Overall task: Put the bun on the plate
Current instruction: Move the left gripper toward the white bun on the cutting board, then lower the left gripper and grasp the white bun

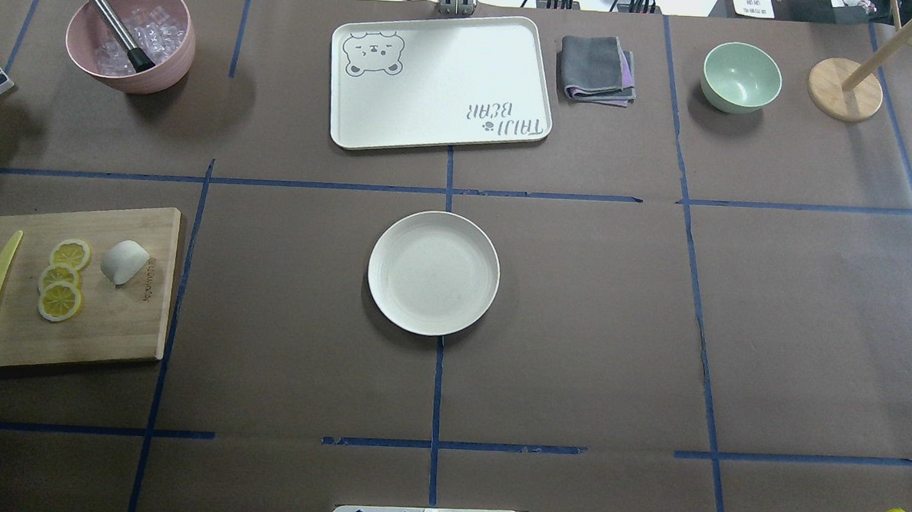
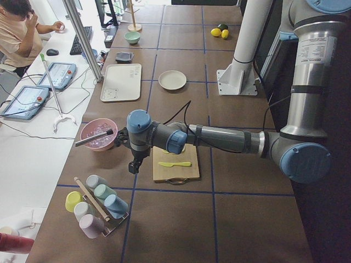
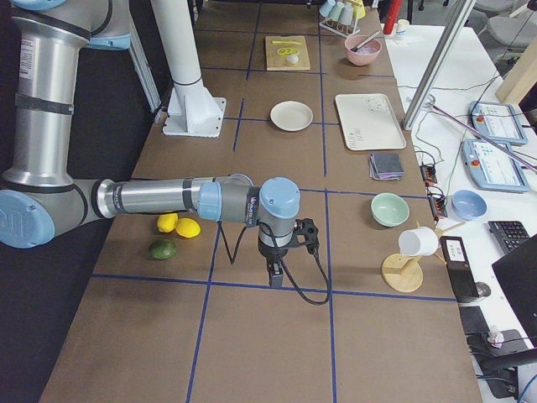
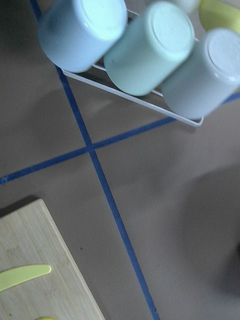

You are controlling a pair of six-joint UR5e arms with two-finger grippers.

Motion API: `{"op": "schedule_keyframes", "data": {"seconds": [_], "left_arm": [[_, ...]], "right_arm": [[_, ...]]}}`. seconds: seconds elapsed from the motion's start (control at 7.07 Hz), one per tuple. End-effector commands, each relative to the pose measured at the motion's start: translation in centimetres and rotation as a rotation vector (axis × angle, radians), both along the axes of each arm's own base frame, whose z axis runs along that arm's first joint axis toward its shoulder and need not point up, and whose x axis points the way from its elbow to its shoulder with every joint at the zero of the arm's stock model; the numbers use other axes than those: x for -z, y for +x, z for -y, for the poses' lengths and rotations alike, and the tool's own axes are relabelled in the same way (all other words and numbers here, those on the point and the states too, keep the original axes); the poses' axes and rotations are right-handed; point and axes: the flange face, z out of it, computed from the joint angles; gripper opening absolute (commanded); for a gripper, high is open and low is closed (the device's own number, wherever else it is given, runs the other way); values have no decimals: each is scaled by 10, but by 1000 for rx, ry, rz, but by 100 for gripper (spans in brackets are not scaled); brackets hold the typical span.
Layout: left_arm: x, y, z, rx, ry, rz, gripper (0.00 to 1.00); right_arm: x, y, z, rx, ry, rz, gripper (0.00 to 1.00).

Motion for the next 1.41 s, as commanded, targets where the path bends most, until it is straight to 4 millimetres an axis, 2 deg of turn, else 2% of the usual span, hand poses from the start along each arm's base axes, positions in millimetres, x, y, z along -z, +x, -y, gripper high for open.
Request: {"op": "schedule_keyframes", "data": {"seconds": [0.0, 0.14, 0.42, 0.85, 1.13, 1.27], "left_arm": [[39, 113, -19, 28, -153, -52, 100], [51, 149, -28, -11, -121, -84, 100], [60, 218, -57, -116, -4, -80, 100], [60, 256, -75, -152, 52, -44, 100], [56, 265, -80, -168, 44, -38, 99], [56, 264, -81, -168, 44, -38, 58]], "right_arm": [[1, 1, 0, -5, 0, 0, 100], [1, 0, 0, -2, 0, 0, 100], [1, 0, 0, -1, 0, 0, 100], [0, 0, 0, 0, 0, -1, 100], [-2, 0, -1, 0, -5, -1, 100], [-2, 0, -1, 0, -5, -1, 100]]}}
